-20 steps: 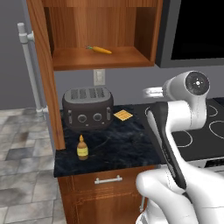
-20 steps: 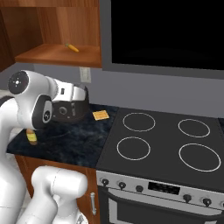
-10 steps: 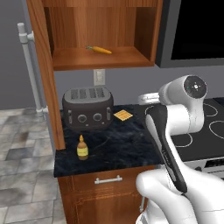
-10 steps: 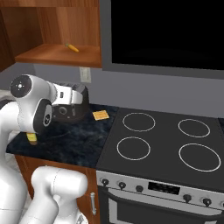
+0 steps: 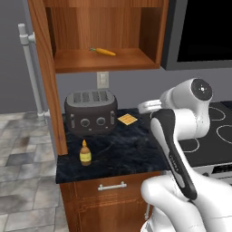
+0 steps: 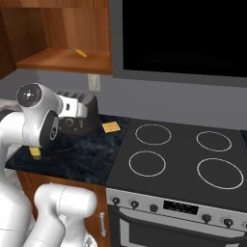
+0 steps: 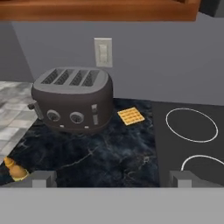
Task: Pick the cereal and honey bottle from the counter and place them in the cabinets closest to them.
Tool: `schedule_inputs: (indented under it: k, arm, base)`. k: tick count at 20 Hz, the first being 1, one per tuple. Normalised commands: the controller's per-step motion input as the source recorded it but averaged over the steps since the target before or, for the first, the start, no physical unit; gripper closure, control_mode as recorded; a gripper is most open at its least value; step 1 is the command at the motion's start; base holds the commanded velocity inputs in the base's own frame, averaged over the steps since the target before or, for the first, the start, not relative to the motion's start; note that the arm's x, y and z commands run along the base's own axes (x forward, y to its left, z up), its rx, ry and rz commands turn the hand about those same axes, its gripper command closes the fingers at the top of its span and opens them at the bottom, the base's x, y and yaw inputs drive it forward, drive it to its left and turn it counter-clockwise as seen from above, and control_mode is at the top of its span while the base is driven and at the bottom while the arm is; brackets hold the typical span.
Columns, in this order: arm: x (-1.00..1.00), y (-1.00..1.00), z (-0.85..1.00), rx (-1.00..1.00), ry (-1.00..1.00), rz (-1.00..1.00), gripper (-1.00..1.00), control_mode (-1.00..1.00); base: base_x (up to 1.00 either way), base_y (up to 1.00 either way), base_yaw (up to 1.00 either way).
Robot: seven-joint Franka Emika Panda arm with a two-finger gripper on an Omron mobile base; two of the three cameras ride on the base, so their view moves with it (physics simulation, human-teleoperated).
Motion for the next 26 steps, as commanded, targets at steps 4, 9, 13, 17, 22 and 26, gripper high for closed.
schedule_inputs:
  k: [4, 9, 13, 17, 22, 26]
  arm:
    - [0.00, 0.15, -0.11, 0.06, 0.05, 0.09, -1.00, -1.00]
    - [0.00, 0.16, -0.12, 0.04, 0.06, 0.11, -1.00, -1.00]
    - [0.00, 0.20, -0.19, 0.01, 0.09, 0.11, -1.00, -1.00]
    - [0.00, 0.24, -0.25, 0.00, 0.10, 0.10, -1.00, -1.00]
    - [0.01, 0.29, -0.25, 0.00, 0.12, 0.09, -1.00, -1.00]
    - [0.05, 0.31, -0.25, 0.00, 0.12, 0.08, -1.00, -1.00]
  base:
    - [0.00, 0.00, 0.00]
    - [0.00, 0.00, 0.00]
    - [0.00, 0.00, 0.00]
    - [0.00, 0.00, 0.00]
    - [0.00, 0.00, 0.00]
    - [0.00, 0.00, 0.00]
